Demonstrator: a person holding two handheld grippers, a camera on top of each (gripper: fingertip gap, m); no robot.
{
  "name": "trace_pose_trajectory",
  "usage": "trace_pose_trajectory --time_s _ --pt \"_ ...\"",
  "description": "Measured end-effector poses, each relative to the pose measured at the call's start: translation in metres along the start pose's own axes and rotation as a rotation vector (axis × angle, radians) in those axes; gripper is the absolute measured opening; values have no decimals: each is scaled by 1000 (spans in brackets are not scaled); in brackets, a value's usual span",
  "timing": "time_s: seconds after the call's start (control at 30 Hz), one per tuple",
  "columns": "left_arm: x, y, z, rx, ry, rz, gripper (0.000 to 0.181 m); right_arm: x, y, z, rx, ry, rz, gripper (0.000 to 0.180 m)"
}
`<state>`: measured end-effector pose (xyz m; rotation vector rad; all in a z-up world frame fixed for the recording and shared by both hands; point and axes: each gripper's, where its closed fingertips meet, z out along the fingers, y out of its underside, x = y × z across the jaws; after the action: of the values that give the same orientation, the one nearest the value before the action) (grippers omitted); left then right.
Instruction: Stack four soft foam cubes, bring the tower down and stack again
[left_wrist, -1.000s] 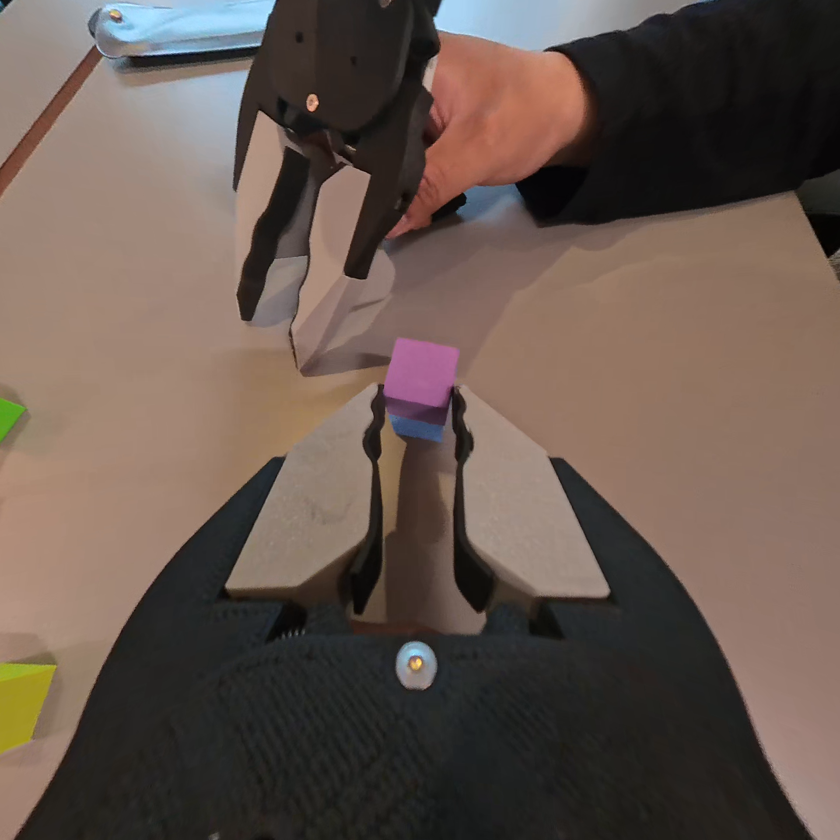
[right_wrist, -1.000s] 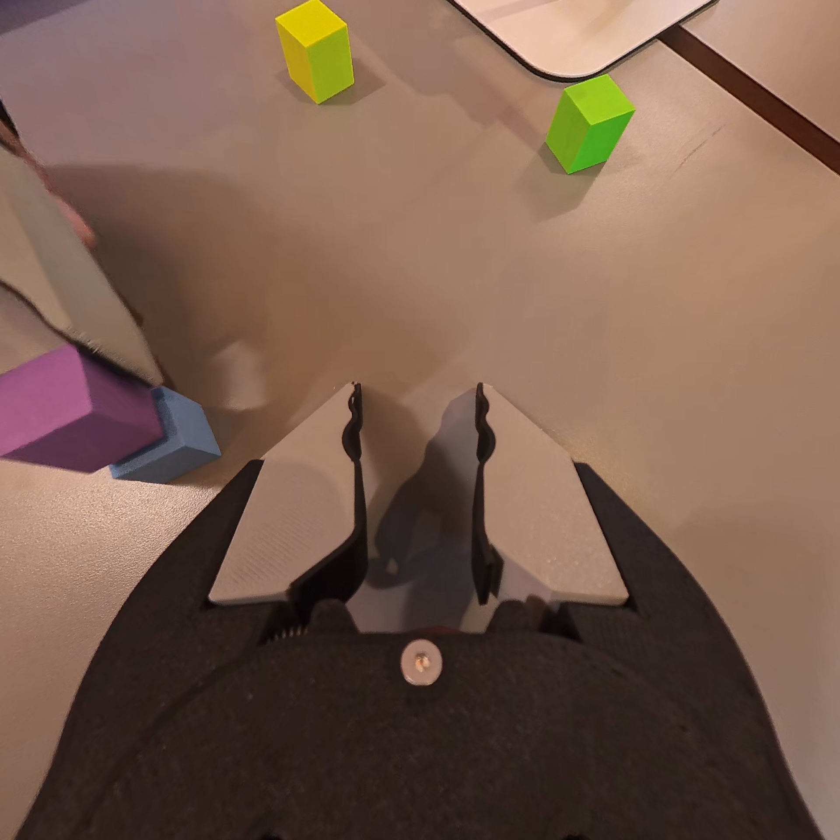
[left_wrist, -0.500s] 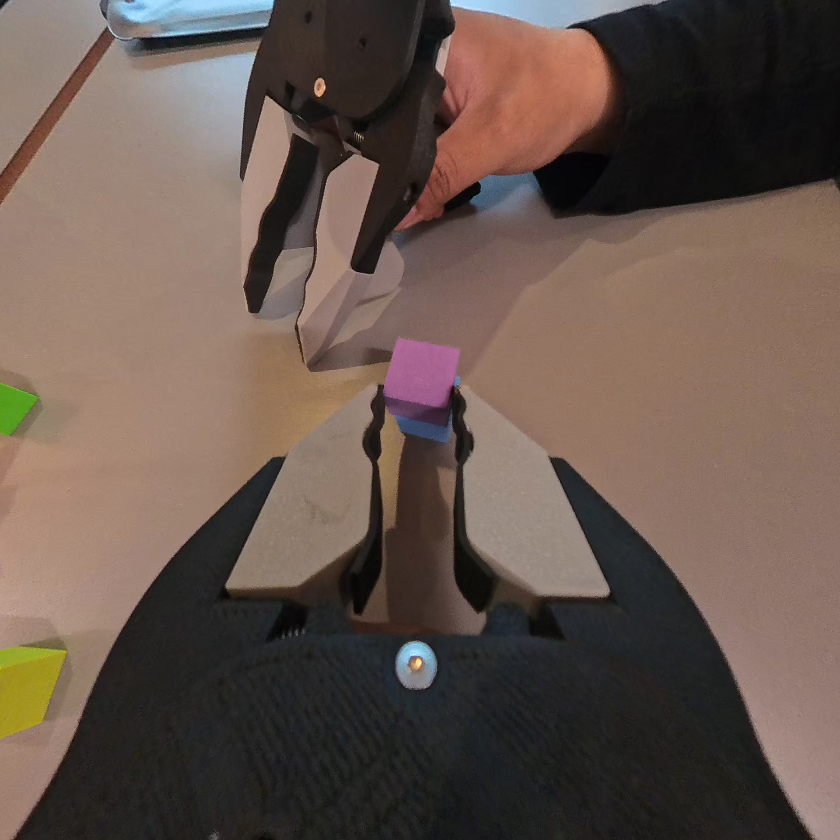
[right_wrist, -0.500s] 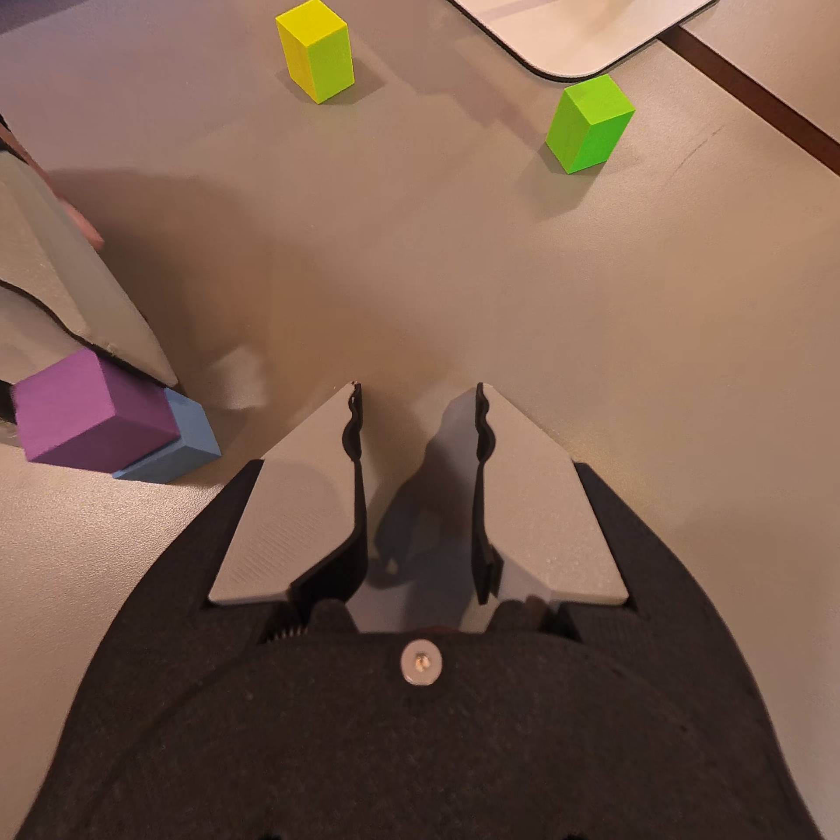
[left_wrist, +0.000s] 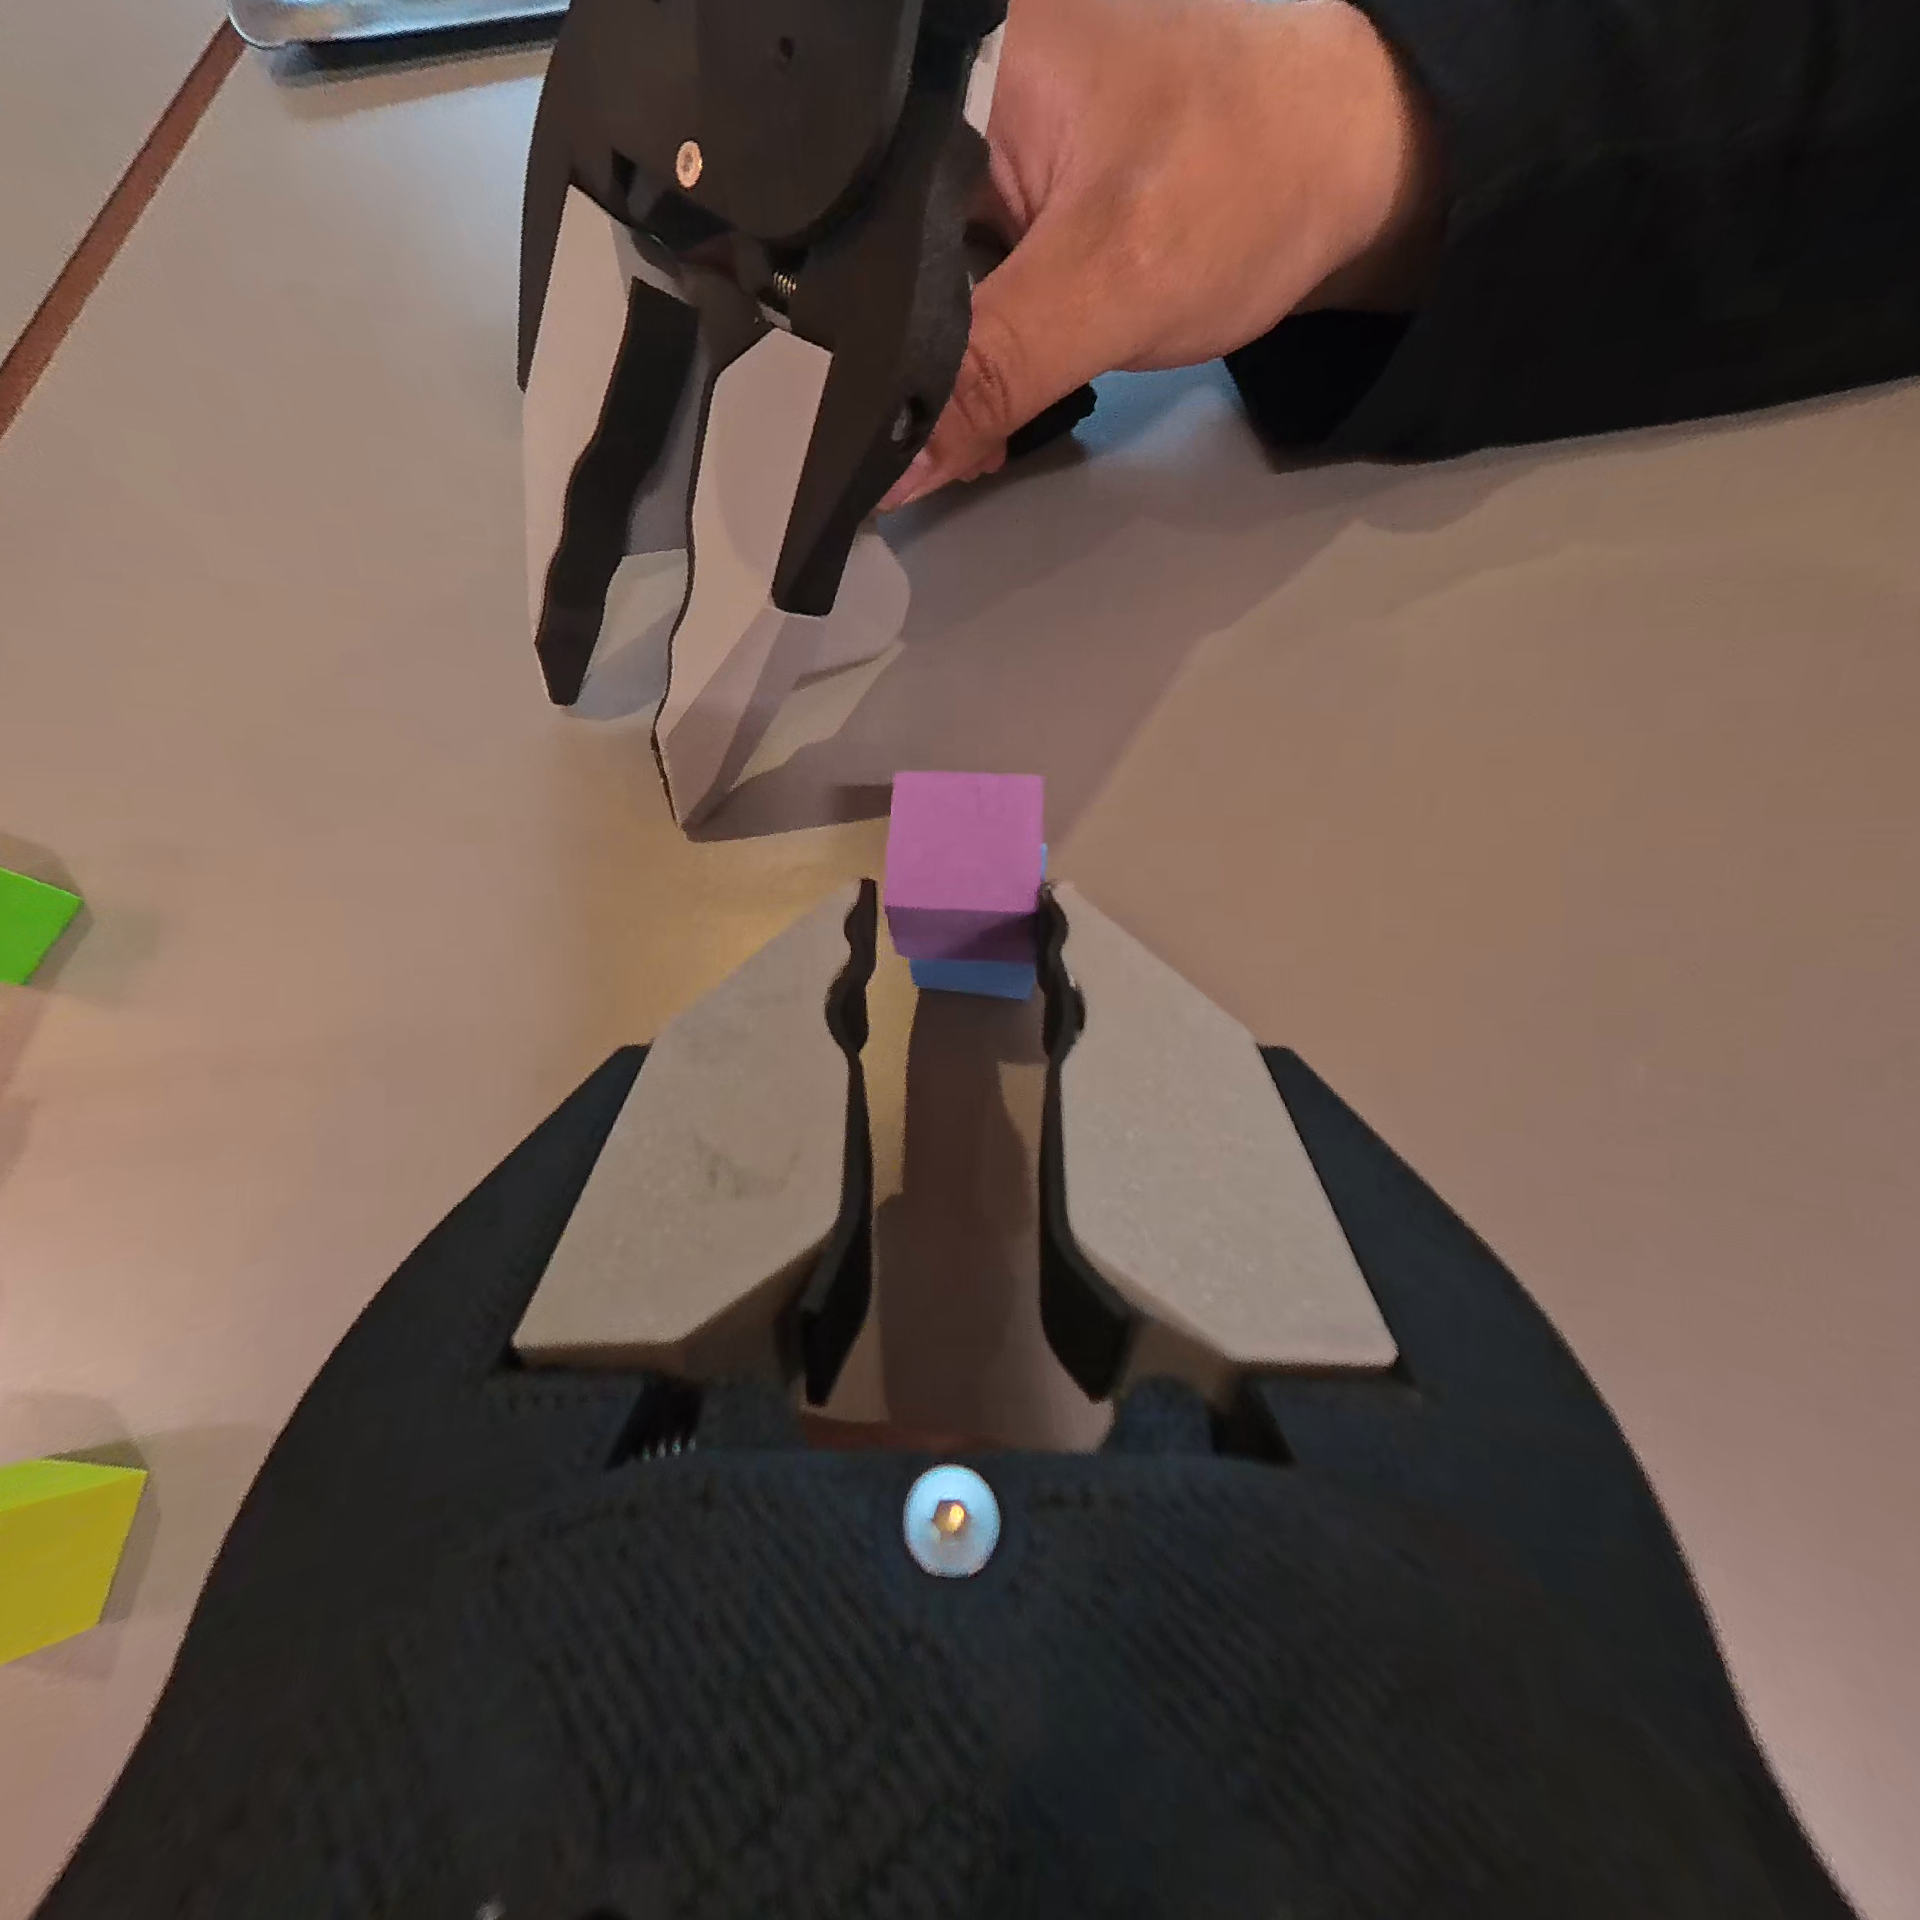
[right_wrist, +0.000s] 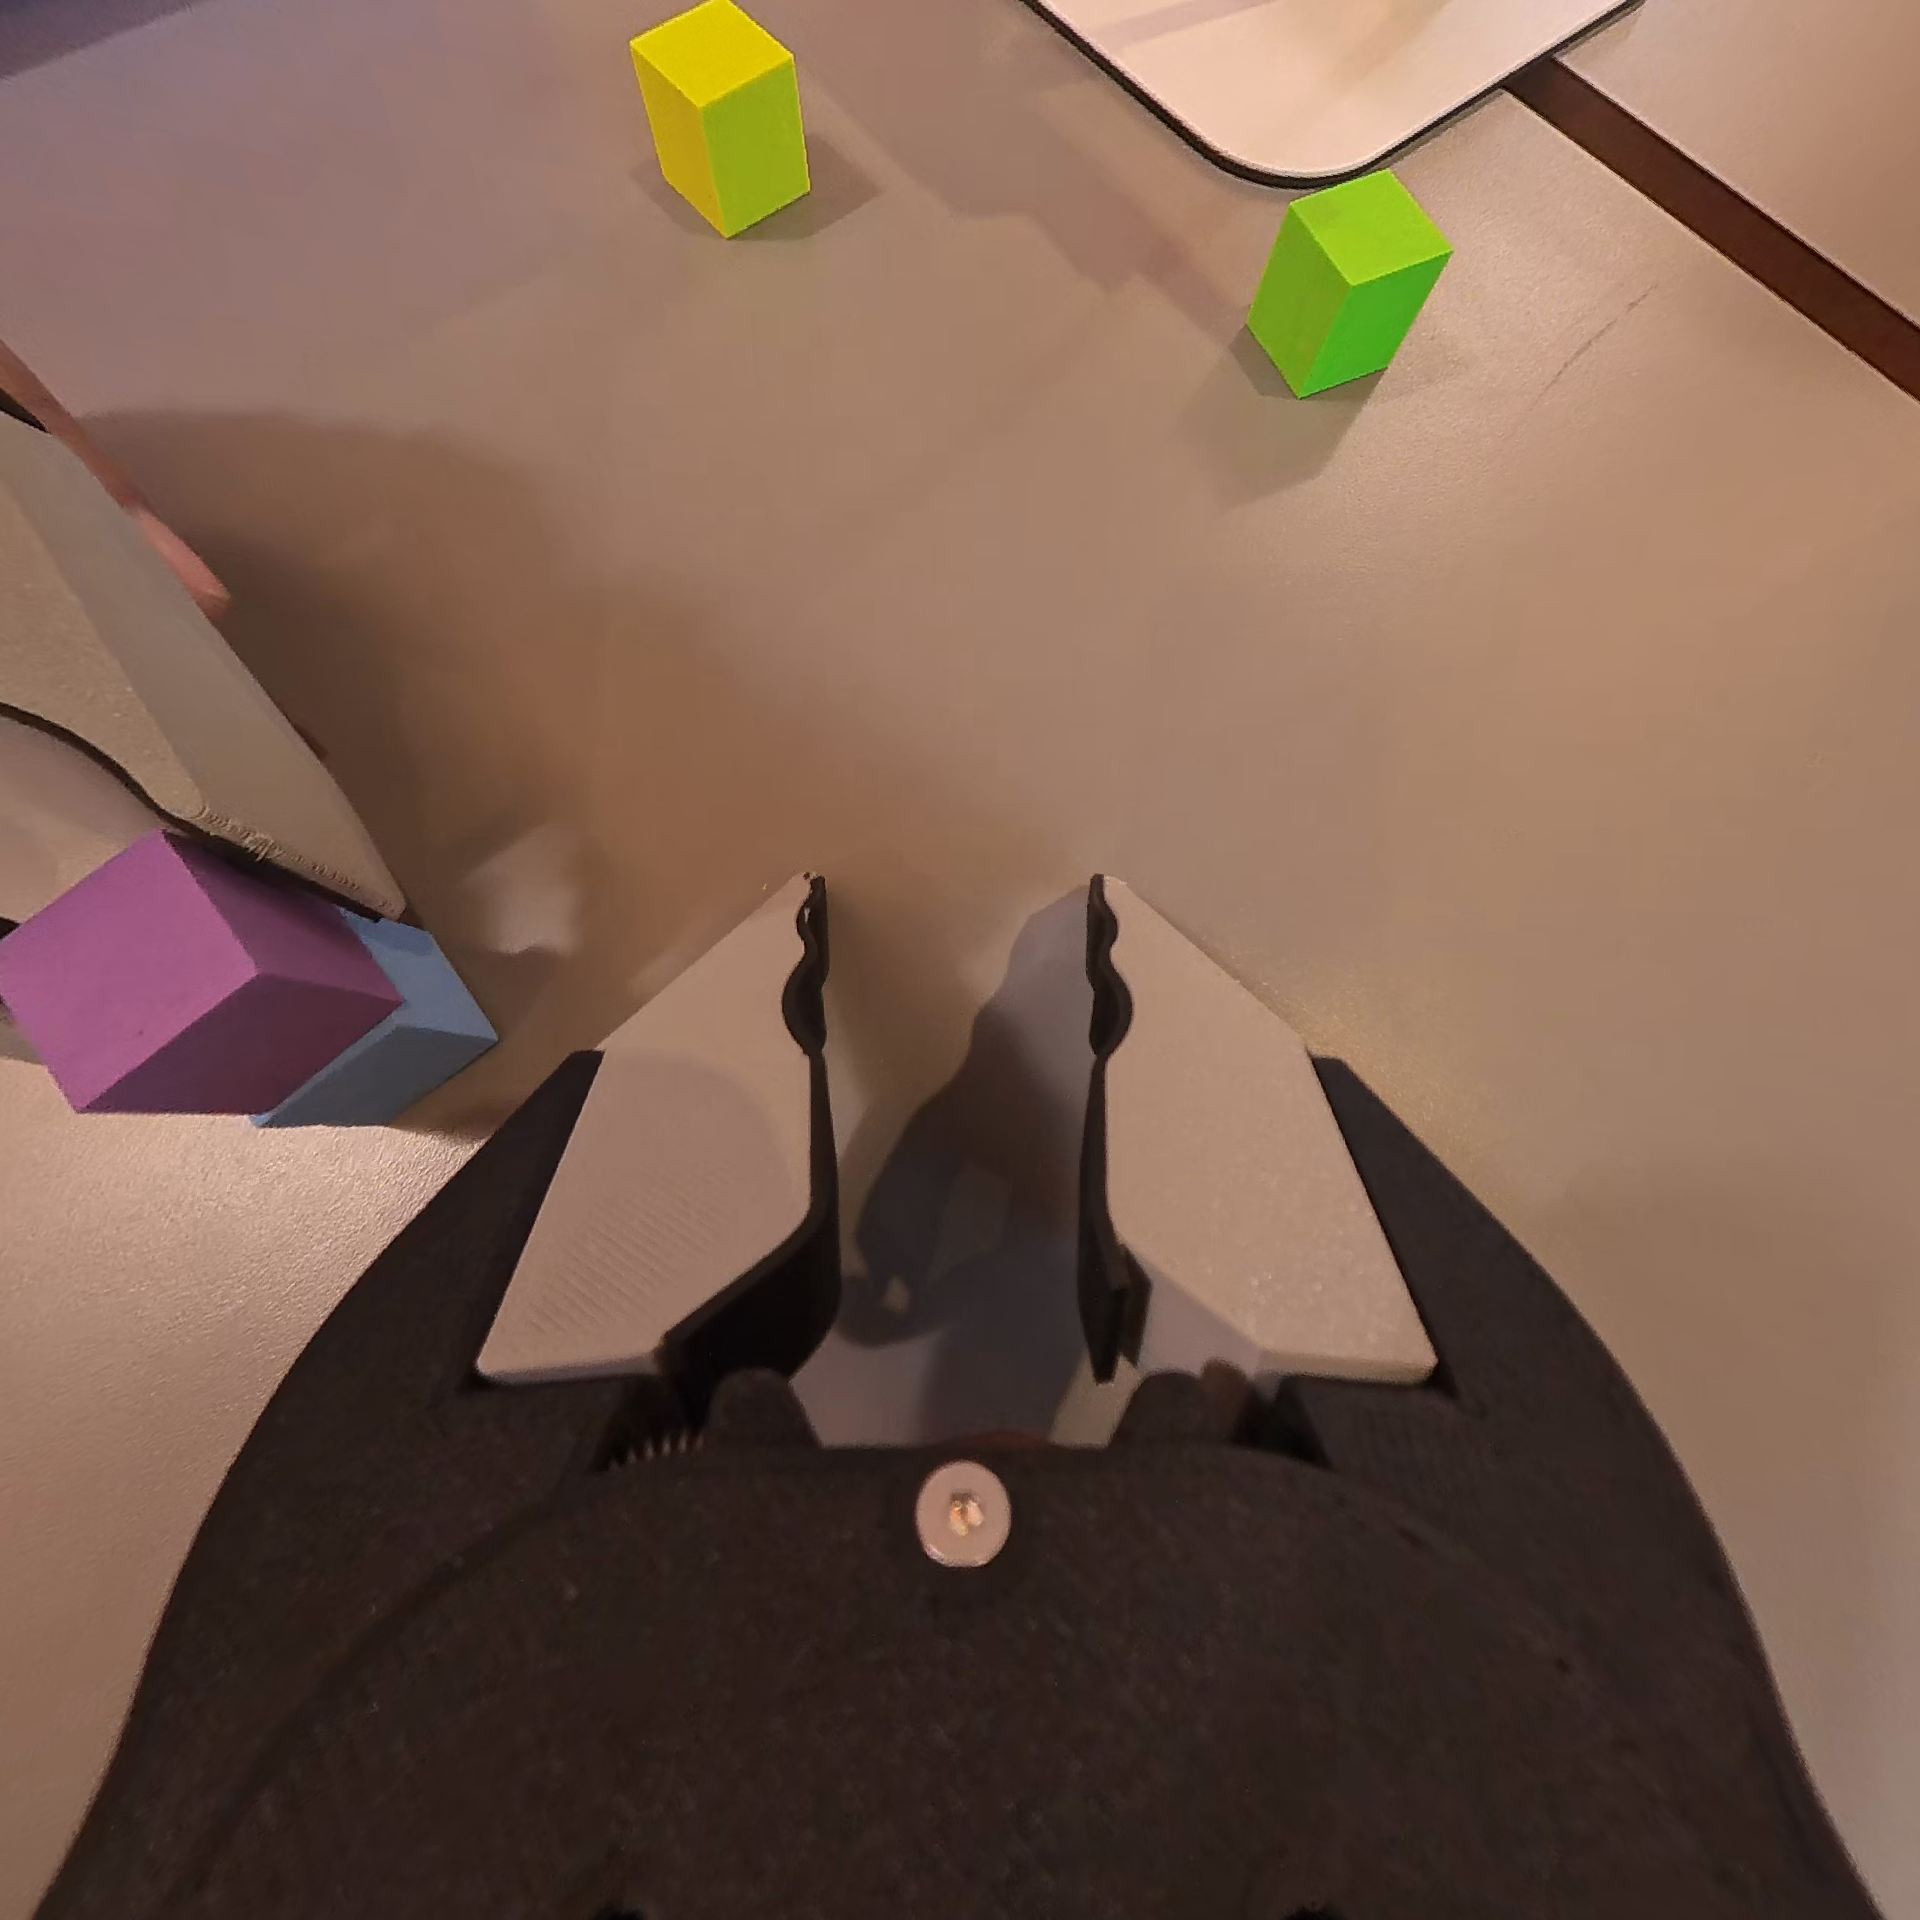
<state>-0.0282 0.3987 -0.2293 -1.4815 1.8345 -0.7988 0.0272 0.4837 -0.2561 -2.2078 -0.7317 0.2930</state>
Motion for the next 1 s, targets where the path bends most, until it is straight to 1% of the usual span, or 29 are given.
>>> trace_pose_trajectory --time_s 0.07,0.23,0.4,0.5,0.6,0.67,0.73,0.8,0.9,1.0 --pt "-1 0 0 0 -2 -9 31 0 0 0 0 0 0 48" --pt "0 8 4 -38 3 -25 54 0 0 0 0 1 -1 48" --pt "-3 9 0 -40 -7 -21 60 0 0 0 0 0 -2 48" --pt "-16 7 -17 -9 -58 -34 67 0 0 0 0 0 -2 47" --pt "-50 0 -49 110 -184 -128 67 0 -1 1 0 0 -3 47" --pt "-90 2 -72 187 -363 -242 64 0 -1 1 0 0 -2 47" --pt "-133 22 -93 192 -591 -369 65 0 -1 1 0 0 -2 47" --pt "-156 48 -102 134 -728 -455 70 0 -1 1 0 0 -2 47" --pt "-166 74 -94 43 -768 -502 73 -1 -1 1 0 -1 -3 47" --pt "-174 86 -80 -20 -754 -548 69 0 -1 1 0 -2 -2 47"
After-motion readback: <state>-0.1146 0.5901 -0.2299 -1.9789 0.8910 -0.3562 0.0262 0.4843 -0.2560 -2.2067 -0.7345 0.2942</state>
